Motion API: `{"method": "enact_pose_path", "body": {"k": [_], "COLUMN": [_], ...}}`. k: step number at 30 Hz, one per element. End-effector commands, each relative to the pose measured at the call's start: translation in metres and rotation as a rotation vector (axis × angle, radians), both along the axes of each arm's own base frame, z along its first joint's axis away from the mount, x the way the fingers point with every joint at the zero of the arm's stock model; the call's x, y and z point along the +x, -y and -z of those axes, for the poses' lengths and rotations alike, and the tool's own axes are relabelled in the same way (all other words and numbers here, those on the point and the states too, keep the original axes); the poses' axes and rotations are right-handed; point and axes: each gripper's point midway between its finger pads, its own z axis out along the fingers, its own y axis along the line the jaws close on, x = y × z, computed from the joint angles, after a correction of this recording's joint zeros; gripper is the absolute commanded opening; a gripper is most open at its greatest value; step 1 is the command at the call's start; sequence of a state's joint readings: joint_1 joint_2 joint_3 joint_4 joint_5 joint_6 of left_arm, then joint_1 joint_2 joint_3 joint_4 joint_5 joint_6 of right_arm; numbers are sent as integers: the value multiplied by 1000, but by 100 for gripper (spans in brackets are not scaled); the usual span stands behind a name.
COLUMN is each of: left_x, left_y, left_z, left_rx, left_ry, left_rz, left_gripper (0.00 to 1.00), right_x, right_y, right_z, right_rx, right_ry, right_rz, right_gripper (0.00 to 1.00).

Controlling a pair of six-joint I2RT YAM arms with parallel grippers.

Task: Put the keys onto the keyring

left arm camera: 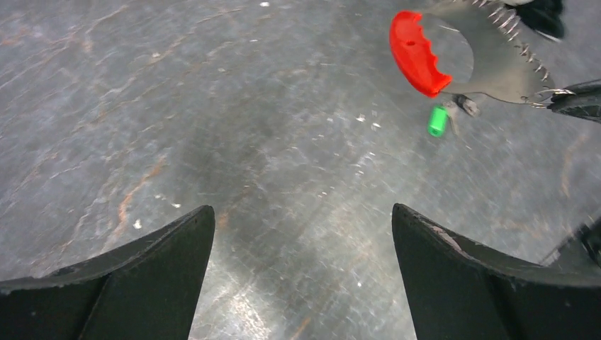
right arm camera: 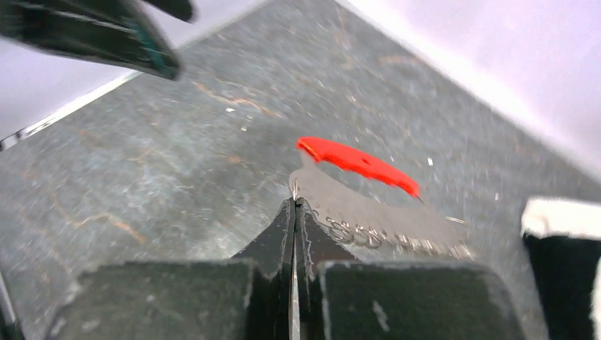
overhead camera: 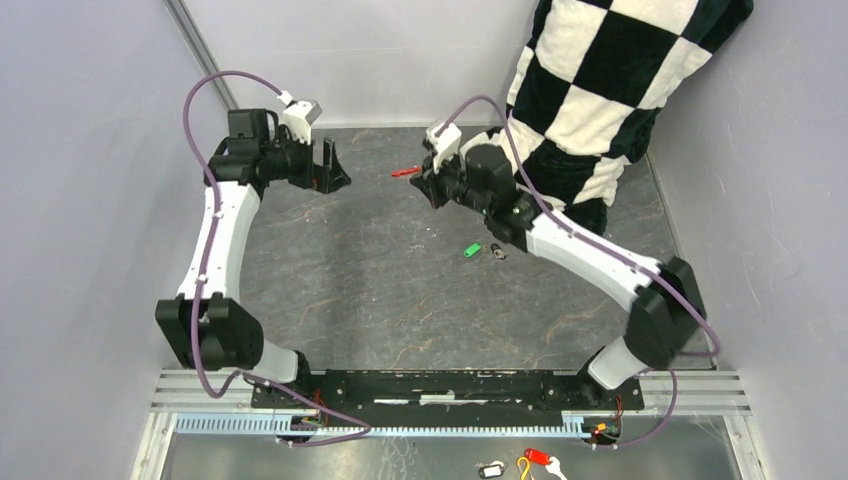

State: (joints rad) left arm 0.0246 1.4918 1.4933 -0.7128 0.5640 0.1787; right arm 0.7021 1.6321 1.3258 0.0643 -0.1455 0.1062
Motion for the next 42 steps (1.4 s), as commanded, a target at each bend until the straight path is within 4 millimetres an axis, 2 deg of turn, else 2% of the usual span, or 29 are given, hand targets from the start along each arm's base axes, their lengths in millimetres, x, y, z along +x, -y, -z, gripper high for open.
{"method": "enact_pose_path", "body": {"k": [1,2,5,7,11,14,20,24,36,42], "left_x": [-56,-66,-96,-117,-149,-173,-221,-235,-269,-276], "left_y": [24,30,46,55,64,68,82,86,102,103], "left_z": [-43,-52,-73,-85,-97,-99,-85,-75,-70,-69], "left_rx": [-32,-51,-113,-148,-171,-168,-187,-185,-239,-223], "left_ry": [98,123,186,226,310,357,337,341,293,289], "left_rz": [232,270,387,453,544,608,730,765,879,895], "left_gripper": [100,100,100,100,98,96,86,73,68,64], "right_x": [-48,-62,-100,-118,-149,-170,-202,-221,-246,-253], "right_y": [-1,-3,-5,-2,-4,-4,-7,-12,-37,-50], "right_z": [-48,-58,-69,-79,-84,-87,-94,-95,-106,-106], "right_rx": [-51,-37,3,23,47,77,158,190,199,154], "right_ry": [307,356,474,514,520,521,484,473,453,448], "right_rz": [-123,-158,-275,-309,-426,-483,-565,-606,-601,-590], "right_gripper": [0,0,1,0,0,0,0,0,0,0]}}
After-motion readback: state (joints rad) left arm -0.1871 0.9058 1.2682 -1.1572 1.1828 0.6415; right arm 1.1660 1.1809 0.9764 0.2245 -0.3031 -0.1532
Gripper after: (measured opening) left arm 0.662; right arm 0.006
